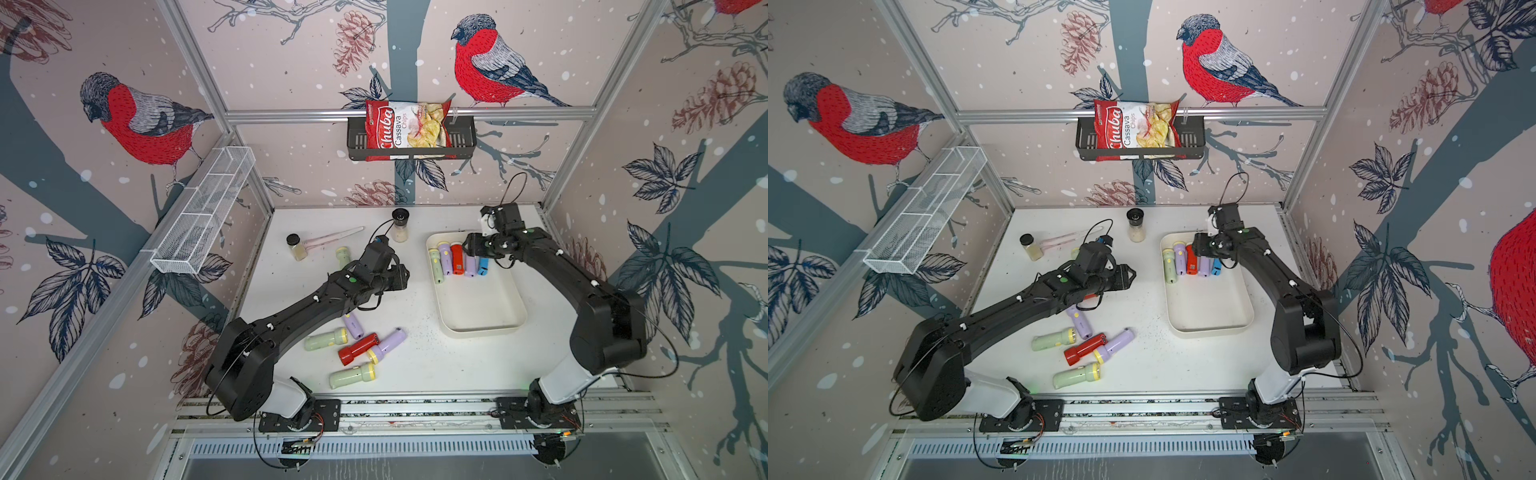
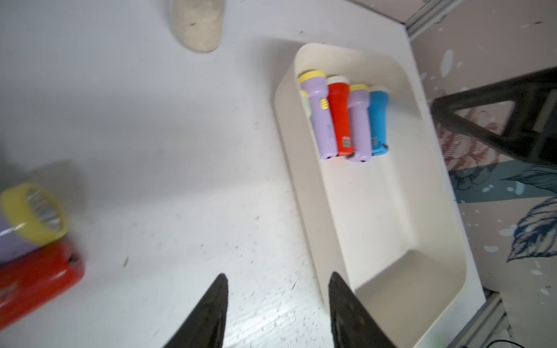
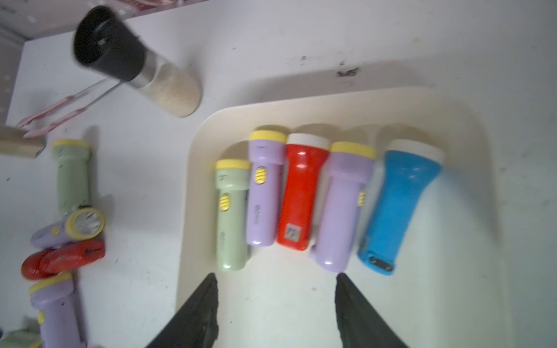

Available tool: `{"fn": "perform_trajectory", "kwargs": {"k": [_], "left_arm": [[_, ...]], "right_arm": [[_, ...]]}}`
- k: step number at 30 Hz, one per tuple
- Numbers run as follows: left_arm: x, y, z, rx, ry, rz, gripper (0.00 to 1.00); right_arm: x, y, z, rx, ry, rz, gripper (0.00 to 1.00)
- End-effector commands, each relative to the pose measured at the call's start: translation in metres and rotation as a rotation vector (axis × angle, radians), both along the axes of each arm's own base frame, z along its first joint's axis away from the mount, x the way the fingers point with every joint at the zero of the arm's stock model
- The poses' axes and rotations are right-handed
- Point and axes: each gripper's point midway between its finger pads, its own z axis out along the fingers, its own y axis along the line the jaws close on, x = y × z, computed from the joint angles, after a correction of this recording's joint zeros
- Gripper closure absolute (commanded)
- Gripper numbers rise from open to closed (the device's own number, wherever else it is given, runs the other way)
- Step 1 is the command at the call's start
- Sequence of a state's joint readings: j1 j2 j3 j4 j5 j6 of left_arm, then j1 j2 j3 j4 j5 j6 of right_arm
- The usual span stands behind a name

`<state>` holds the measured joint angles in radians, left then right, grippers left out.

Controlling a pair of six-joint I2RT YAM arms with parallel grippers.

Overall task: Put the flashlights into the storage boxes
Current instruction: Place the flashlight at the storage box.

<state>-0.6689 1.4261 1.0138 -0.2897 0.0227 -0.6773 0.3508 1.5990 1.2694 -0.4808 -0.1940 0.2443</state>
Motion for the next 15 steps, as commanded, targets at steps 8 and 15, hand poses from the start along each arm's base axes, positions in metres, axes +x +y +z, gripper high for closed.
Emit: {"fn": "perform_trajectory", "kwargs": {"k": [8,15], "left_arm": [[-0.057,0.082,-0.059,0.121,0.281,0.290,0.46],[-0.073,0.112,-0.078,0.137,0.332,0.392,0.48]], "right_arm": [[-0.051,0.091,0.007,0.181,-0.032,0.083,0.38],[-0.066,0.121,-0.002,0.186,0.009,0.166,0.38]]}}
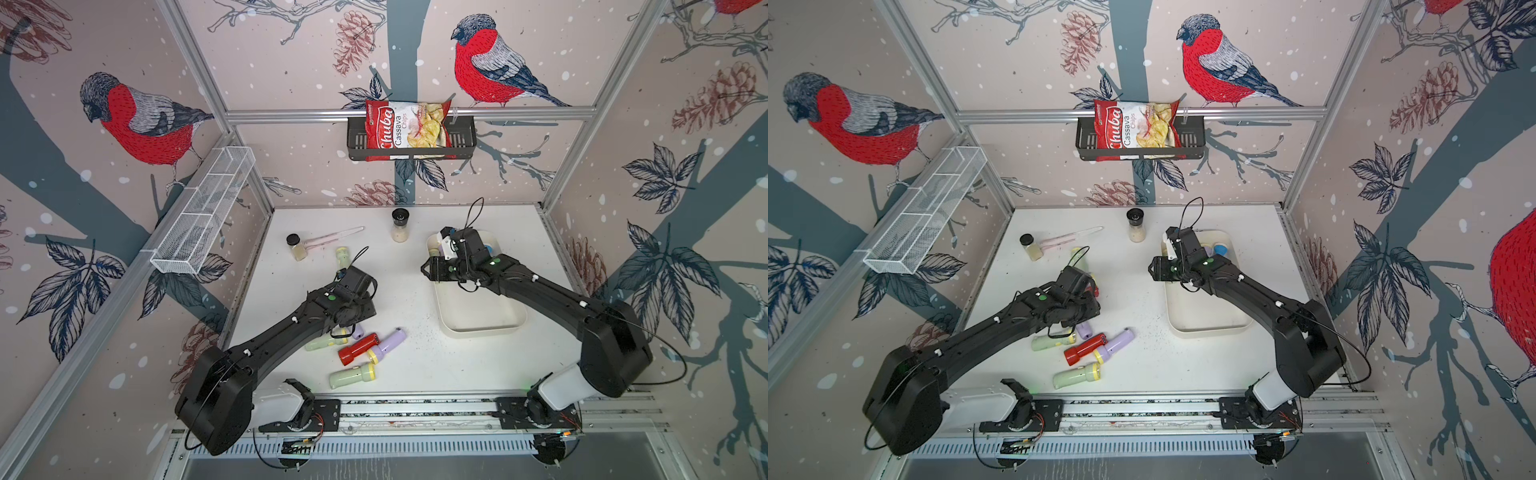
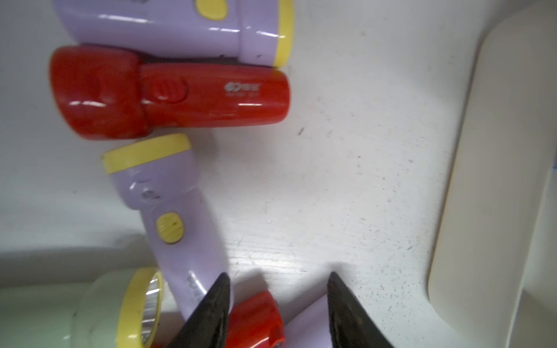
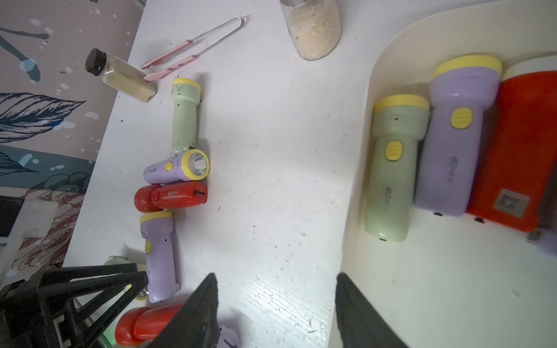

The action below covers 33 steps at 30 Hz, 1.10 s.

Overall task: Put the flashlights into the storage boxes
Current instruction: Place the flashlight at the storage box, then pick up the flashlight from the center of the board.

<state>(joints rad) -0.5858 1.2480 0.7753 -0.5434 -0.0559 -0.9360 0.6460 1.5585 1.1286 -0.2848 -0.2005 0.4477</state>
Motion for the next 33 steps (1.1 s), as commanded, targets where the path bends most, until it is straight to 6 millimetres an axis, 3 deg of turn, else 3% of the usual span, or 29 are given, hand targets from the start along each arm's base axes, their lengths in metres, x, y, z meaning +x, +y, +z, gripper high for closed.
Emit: {"fn": "perform_trajectory", "kwargs": {"k": [1,10,25,33], "left_arm": [[-0.008,0.013,-0.009,0.032,0.036,0.050,0.48],[-0.016,0.013,-0.040,0.066,0.116,0.019,0.51],[-0.013,0.005,-0.065,0.070,0.146,-0.015,0.54],[0.004,-0.012,-0.054,0.030,0.081,-0.067,0.69]], "right_arm": [[0.000,0.014,0.005,0.038,0.000,0.026,0.38],[-0.001,0.020,0.004,0.032,0.004,0.043,0.37],[0.001,0.025,0.007,0.044,0.005,0.056,0.37],[0.000,0.022,0.015,0.059,-0.023,0.047,0.38]]}}
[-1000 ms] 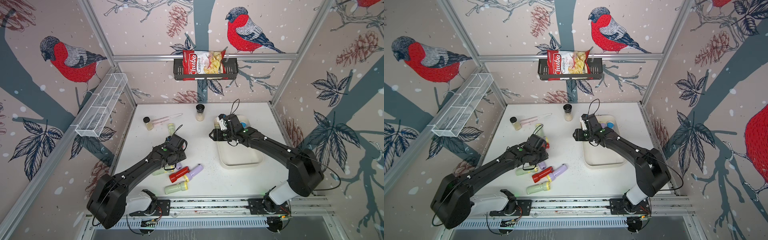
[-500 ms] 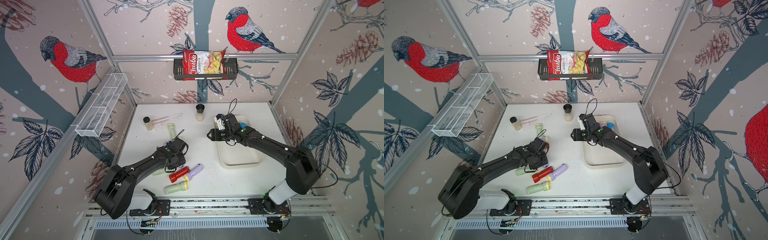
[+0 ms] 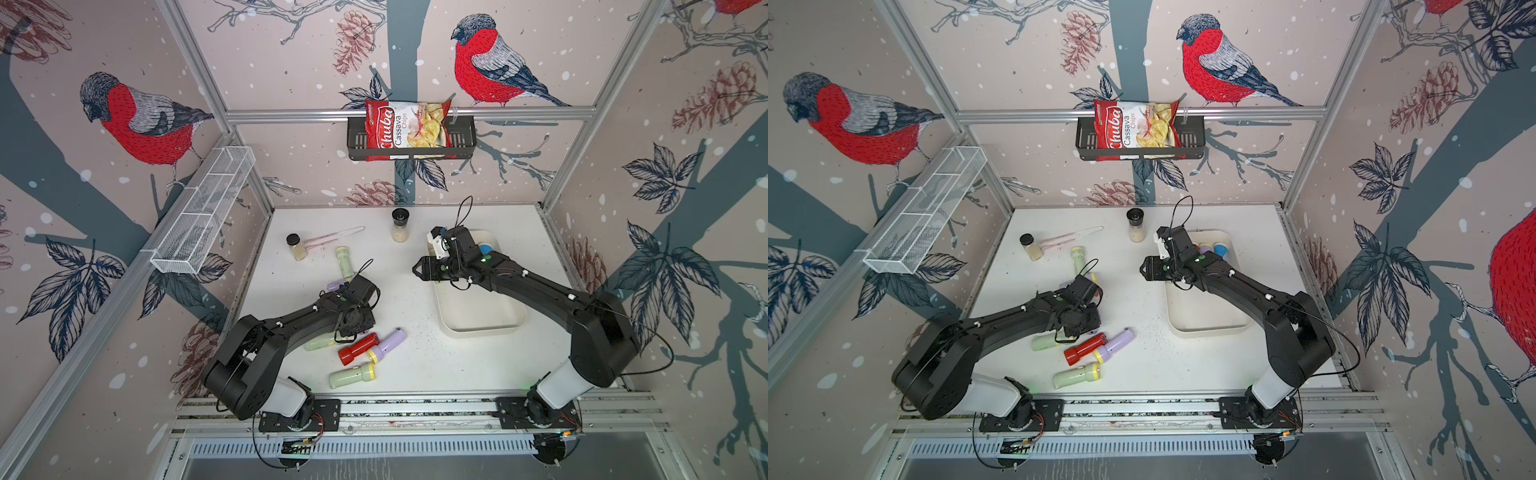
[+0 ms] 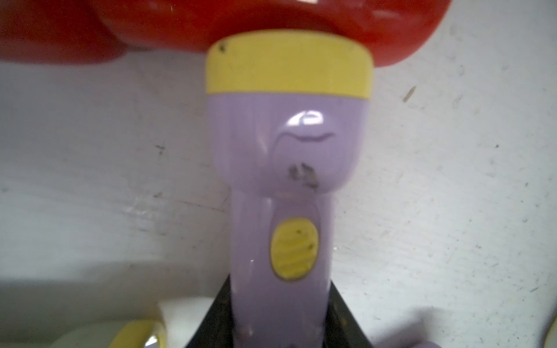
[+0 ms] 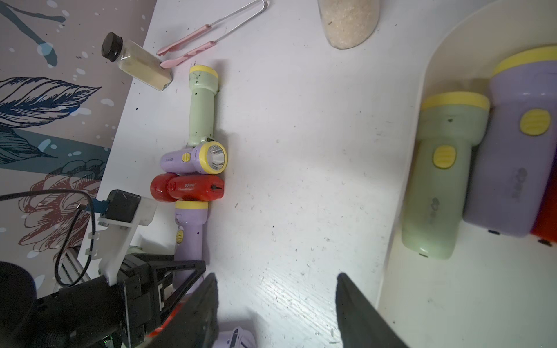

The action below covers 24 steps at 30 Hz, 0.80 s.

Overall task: Put the flashlights into the storage boxes
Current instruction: Pick up the flashlight from the center of the board.

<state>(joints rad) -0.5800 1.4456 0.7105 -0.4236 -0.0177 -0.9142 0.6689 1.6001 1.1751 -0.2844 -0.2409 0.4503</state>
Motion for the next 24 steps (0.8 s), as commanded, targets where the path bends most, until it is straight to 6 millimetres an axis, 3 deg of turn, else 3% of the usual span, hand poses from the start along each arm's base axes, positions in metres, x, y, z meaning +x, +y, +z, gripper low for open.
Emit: {"fn": "perform_trajectory", "kwargs": {"k": [1,6,13,19,24], "left_arm": [[0.013,-0.013,0.013,-0.036,-0.067,-0.049,0.70],[0.030,-0.041,0.046,-0.085,-0.203,-0.161,0.73],[0.051,-0.095,0.115,-0.302,-0.512,-0.404,0.76],[0.038,-0.125,0.172,-0.499,-0.838,-0.627,0.77],[0.019,-0.141,0.198,-0.592,-1.010,-0.814,0.80]], "right_arm": [[0.003,0.002,0.014,0.039,-0.043,-0.006,0.38],[0.001,-0.003,0.029,0.092,-0.095,-0.022,0.38],[-0.013,-0.014,0.068,0.242,-0.246,-0.005,0.37],[-0.030,-0.044,0.106,0.311,-0.466,0.018,0.35],[-0.043,-0.067,0.124,0.381,-0.563,0.107,0.35]]}}
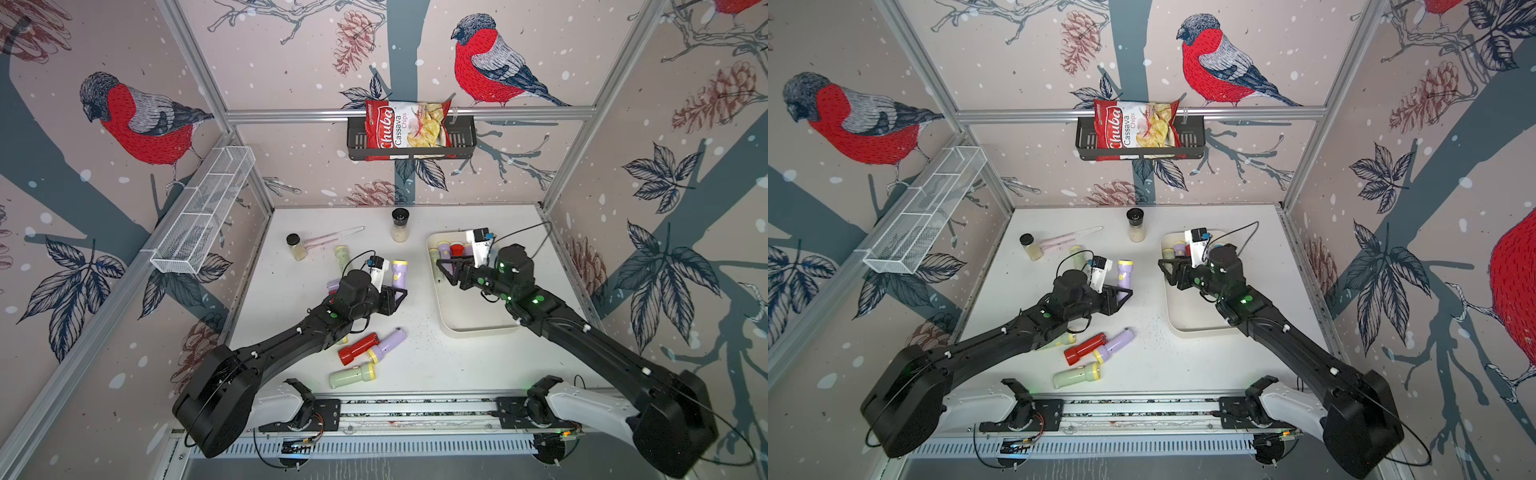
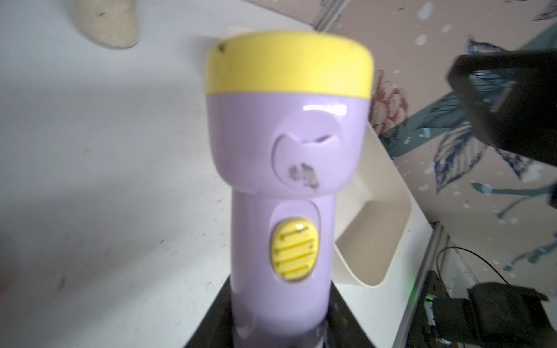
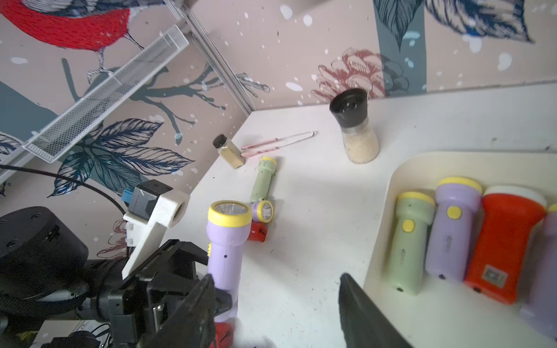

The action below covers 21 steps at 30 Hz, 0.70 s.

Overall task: Put the flashlights into the storage boxes
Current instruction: Pick up the flashlight from the center of the board.

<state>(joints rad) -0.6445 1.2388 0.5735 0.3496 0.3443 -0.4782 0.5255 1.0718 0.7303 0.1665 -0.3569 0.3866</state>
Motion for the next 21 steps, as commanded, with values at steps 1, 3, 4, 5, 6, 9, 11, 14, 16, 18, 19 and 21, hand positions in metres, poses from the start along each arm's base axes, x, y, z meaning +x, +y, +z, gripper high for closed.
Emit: {"fn": "perform_trajectory", "kwargs": {"k": [1,3,4,5,6,9,11,14,16,18,19,21], "left_arm": [[-0.011,-0.022,0.058,-0.136,-0.286,-0.177,0.81],[-0.013,-0.024,0.063,-0.143,-0.335,-0.203,0.82],[-0.015,-0.025,0.067,-0.152,-0.363,-0.220,0.82],[-0.018,-0.027,0.069,-0.158,-0.382,-0.239,0.82],[-0.019,-0.028,0.070,-0.161,-0.396,-0.249,0.82],[-0.021,-0.031,0.075,-0.172,-0.419,-0.278,0.83],[-0.026,-0.035,0.079,-0.187,-0.433,-0.317,0.83],[-0.034,-0.039,0.084,-0.212,-0.473,-0.369,0.84],[-0.038,-0.040,0.086,-0.226,-0.496,-0.398,0.85],[-0.044,-0.042,0.088,-0.238,-0.515,-0.434,0.85],[-0.045,-0.043,0.090,-0.246,-0.524,-0.446,0.86],[-0.048,-0.044,0.092,-0.254,-0.538,-0.468,0.86]], "right_arm": [[-0.014,0.000,0.025,0.041,-0.152,0.136,0.35],[-0.021,-0.004,0.029,0.022,-0.207,0.183,0.35],[-0.025,-0.004,0.030,0.008,-0.234,0.208,0.35],[-0.029,-0.005,0.031,-0.007,-0.262,0.232,0.35],[-0.031,-0.005,0.031,-0.020,-0.282,0.249,0.35],[-0.041,-0.003,0.035,-0.042,-0.342,0.311,0.35],[-0.047,-0.003,0.039,-0.046,-0.389,0.337,0.33],[-0.057,-0.003,0.049,-0.018,-0.453,0.377,0.32],[-0.064,-0.001,0.052,-0.004,-0.473,0.417,0.32],[-0.069,0.001,0.053,0.006,-0.475,0.457,0.31],[-0.072,0.003,0.053,0.013,-0.470,0.487,0.31],[-0.076,0.007,0.051,0.027,-0.452,0.529,0.31]]}}
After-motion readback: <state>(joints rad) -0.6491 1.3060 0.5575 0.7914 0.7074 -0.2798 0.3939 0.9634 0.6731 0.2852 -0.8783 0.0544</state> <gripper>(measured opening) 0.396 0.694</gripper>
